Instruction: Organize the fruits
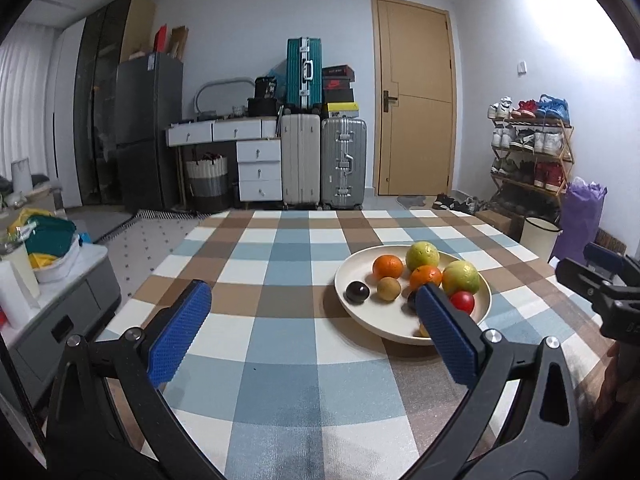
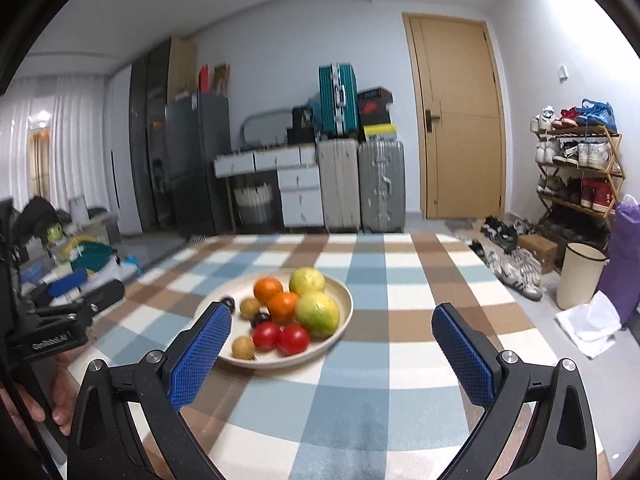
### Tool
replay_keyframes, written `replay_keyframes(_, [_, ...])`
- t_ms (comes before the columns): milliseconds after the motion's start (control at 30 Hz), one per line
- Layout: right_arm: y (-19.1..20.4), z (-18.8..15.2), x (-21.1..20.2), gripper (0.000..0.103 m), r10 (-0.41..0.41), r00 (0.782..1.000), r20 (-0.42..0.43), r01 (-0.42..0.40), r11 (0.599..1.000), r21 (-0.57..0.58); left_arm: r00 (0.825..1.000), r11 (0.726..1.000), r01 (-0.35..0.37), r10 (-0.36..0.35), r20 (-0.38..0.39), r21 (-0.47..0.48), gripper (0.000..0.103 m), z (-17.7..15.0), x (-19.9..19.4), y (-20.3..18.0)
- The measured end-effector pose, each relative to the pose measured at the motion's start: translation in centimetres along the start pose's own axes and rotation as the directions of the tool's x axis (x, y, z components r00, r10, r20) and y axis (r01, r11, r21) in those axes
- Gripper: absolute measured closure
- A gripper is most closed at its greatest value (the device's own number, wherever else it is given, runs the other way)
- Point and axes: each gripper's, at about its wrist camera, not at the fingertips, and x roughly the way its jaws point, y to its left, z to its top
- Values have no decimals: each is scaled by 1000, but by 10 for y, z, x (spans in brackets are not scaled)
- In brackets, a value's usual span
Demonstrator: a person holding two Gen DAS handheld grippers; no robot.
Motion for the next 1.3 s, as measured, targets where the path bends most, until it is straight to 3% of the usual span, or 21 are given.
replay_keyframes(567, [8,-2,2,0,57,998,-8,-58,998,-40,1000,1000,0,0,0,-3,1,0,2,0])
replay_keyframes(1300, [10,-1,3,0,55,998,-5,-56,998,-39,1000,1000,0,0,1,-3,1,0,1,0])
